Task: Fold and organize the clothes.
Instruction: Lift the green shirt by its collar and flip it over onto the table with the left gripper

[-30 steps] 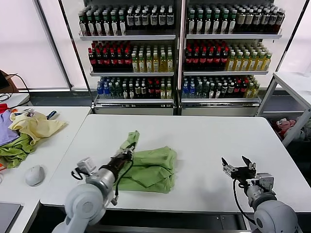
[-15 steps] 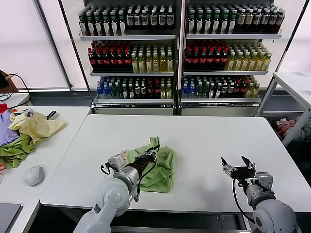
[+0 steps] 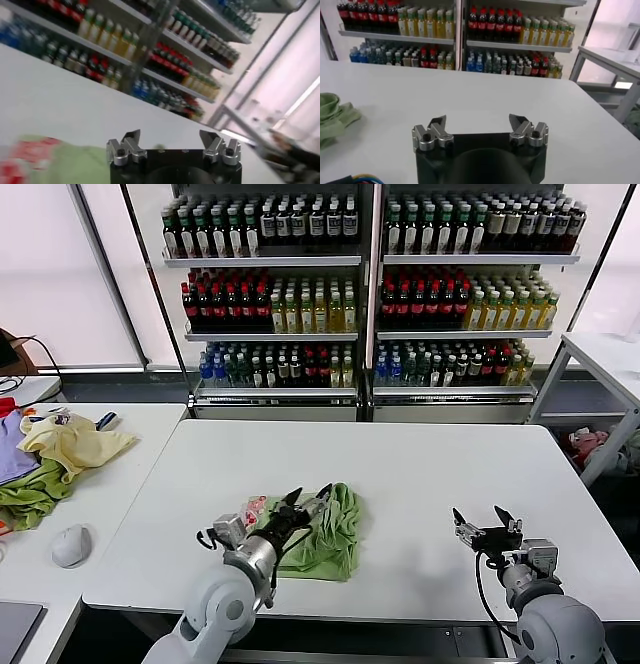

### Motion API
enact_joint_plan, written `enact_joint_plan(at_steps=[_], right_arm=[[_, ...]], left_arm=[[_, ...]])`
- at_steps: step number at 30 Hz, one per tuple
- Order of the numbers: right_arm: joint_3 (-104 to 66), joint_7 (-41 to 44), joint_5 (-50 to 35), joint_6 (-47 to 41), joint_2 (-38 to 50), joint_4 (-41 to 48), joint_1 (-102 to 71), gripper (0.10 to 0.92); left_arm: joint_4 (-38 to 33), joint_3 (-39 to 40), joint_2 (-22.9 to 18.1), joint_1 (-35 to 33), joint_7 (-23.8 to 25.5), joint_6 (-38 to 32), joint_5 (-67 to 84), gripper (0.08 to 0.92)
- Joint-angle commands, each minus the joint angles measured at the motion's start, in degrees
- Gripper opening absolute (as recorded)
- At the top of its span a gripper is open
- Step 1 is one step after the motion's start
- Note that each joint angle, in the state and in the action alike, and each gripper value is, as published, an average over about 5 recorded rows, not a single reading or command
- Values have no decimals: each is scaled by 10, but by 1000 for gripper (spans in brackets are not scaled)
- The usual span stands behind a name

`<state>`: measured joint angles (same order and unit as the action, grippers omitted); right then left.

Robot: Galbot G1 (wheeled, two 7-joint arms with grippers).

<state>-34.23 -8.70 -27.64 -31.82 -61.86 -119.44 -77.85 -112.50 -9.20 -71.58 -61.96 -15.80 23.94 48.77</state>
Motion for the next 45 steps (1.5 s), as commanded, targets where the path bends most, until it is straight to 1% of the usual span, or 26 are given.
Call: enact_joint_plan(at_steps=[1, 5, 8, 13, 17, 22, 25, 31, 36, 45], right_arm=[[1, 0, 3, 1, -3, -2, 1, 823], [2, 0, 6, 0, -6, -4, 1, 823], [2, -1, 7, -1, -7, -7, 0, 823], [0, -1, 7, -1, -8, -12, -5, 823], [-2, -1, 7, -2, -8, -15, -8, 823], [-5, -2, 7, -3, -8, -20, -10, 823], [-7, -2, 6, -4, -7, -23, -10, 823], [-11, -2, 5, -4, -8, -27, -13, 823], [-15, -3, 5, -4, -9, -30, -17, 823], [-19, -4, 2, -2, -9, -34, -21, 823]], left_arm=[[67, -64, 49, -85, -12, -103, -272, 798], [97, -62, 43, -92, -26, -101, -317, 821], [100, -53, 38, -93, -27, -82, -325, 823], [92, -40, 34, -89, -31, -31, -316, 823], [78, -36, 36, -88, -36, 12, -281, 823], [53, -34, 42, -95, -34, 42, -222, 811], [44, -34, 43, -96, -30, 50, -185, 749], [44, -41, 44, -86, -21, 73, -100, 577], [41, -57, 44, -80, -19, 76, -29, 429], [24, -128, 31, -86, -27, 54, 160, 171]])
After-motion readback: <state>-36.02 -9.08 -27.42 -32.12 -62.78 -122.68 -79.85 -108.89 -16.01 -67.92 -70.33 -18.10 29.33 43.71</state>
